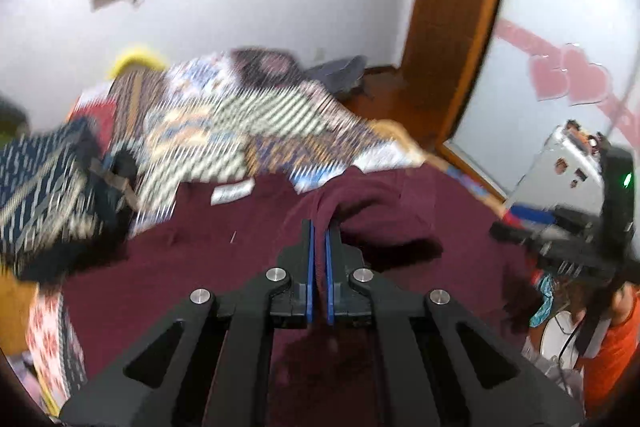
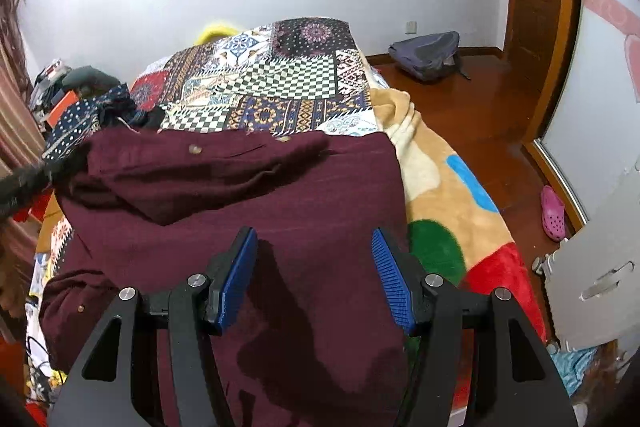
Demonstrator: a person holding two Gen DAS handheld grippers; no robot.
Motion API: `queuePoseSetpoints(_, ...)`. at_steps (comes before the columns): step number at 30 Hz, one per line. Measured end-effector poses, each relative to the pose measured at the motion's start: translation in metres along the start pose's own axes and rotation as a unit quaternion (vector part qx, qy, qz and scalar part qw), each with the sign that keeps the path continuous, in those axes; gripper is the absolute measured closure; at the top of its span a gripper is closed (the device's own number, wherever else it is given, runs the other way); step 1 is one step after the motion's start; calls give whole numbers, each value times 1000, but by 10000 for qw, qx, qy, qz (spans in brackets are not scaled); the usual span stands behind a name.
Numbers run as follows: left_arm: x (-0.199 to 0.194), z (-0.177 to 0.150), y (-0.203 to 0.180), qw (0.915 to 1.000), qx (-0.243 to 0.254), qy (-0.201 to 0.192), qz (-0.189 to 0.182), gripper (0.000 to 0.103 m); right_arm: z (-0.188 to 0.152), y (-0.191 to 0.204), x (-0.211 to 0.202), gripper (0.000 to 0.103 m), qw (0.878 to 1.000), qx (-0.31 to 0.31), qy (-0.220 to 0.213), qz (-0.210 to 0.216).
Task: Fold large clothes
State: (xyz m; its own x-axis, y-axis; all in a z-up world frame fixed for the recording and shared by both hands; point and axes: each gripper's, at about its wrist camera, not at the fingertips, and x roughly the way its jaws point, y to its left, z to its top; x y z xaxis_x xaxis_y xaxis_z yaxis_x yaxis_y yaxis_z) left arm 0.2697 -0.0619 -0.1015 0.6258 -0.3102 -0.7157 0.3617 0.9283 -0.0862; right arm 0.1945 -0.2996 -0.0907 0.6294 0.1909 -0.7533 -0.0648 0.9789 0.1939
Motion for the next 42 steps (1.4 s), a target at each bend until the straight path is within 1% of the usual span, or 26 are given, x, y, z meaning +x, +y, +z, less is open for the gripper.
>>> queuePoseSetpoints(2,4,-18,10,9994,-36,142,307,100,-1,1,4,47,10000,-7,68,-30)
queuePoseSetpoints(3,9,-29,17,9987,-113,282,409,100,-2,2,7,47,9999,-1,104,-54)
queuePoseSetpoints(6,25,-52,33,9960,-359,775,266,100,-6,4,12,47,9998,47,191,-99)
queuePoseSetpoints(7,28,-57,38,9949,-389,894,269,100,-8,4,15,47,9996,81,234,-106)
queuePoseSetpoints(9,34,-62,45,9929,-411,1079,299,99,-11,4,17,47,9994,143,283,-131)
queuePoseSetpoints(10,34,-62,47,9927,-426,1093,274,98,-12,4,17,47,9994,158,289,-145)
queuePoseSetpoints(12,30,-52,49,9936,-441,1025,178,91,-13,5,15,47,9993,180,275,-156)
queuePoseSetpoints(13,27,-47,49,9943,-417,965,152,81,-12,5,14,47,9993,196,268,-153)
queuePoseSetpoints(14,22,-40,47,9956,-346,859,155,65,-11,4,13,47,9993,214,257,-145)
queuePoseSetpoints(15,16,-35,44,9966,-276,751,177,56,-10,4,12,47,9993,228,248,-140)
queuePoseSetpoints(16,12,-26,40,9978,-173,598,216,45,-9,4,10,47,9994,241,229,-129)
queuePoseSetpoints(17,9,-16,34,9987,-41,463,210,39,-8,3,9,47,9994,245,205,-120)
queuePoseSetpoints(20,12,10,13,9989,277,375,111,30,-6,2,5,47,9996,225,112,-137)
queuePoseSetpoints(21,14,17,7,9988,320,360,20,29,-5,2,4,47,9996,217,86,-150)
queuePoseSetpoints(23,25,34,-8,9982,339,396,-295,24,-4,-1,0,47,9997,208,23,-149)
queuePoseSetpoints(24,30,41,-15,9977,340,431,-407,23,-4,-3,-1,47,9997,213,4,-147)
queuePoseSetpoints(27,59,58,-44,9941,512,705,-649,23,-4,-11,-3,47,9995,281,-40,-150)
queuePoseSetpoints(29,81,63,-60,9914,671,902,-672,23,-4,-16,-4,47,9993,341,-64,-170)
queuePoseSetpoints(32,115,63,-76,9855,803,1323,-701,23,-4,-28,-5,47,9986,478,-79,-191)
queuePoseSetpoints(35,153,57,-78,9790,574,1834,-685,24,-6,-40,-6,47,9978,614,-83,-238)
queuePoseSetpoints(36,164,55,-76,9761,430,2003,-731,26,-7,-43,-6,47,9976,653,-80,-237)
queuePoseSetpoints(38,178,50,-73,9723,240,2184,-794,50,-8,-49,-6,47,9969,745,-76,-238)
queuePoseSetpoints(39,184,47,-70,9699,140,2256,-910,55,-8,-52,-6,47,9966,786,-72,-240)
queuePoseSetpoints(40,185,45,-65,9696,34,2234,-998,66,-9,-55,-6,47,9963,825,-68,-243)
queuePoseSetpoints(41,182,46,-64,9707,-34,2180,-1010,73,-9,-56,-6,47,9960,853,-65,-240)
queuePoseSetpoints(42,178,47,-60,9731,-79,2076,-991,76,-9,-58,-6,47,9958,880,-63,-231)
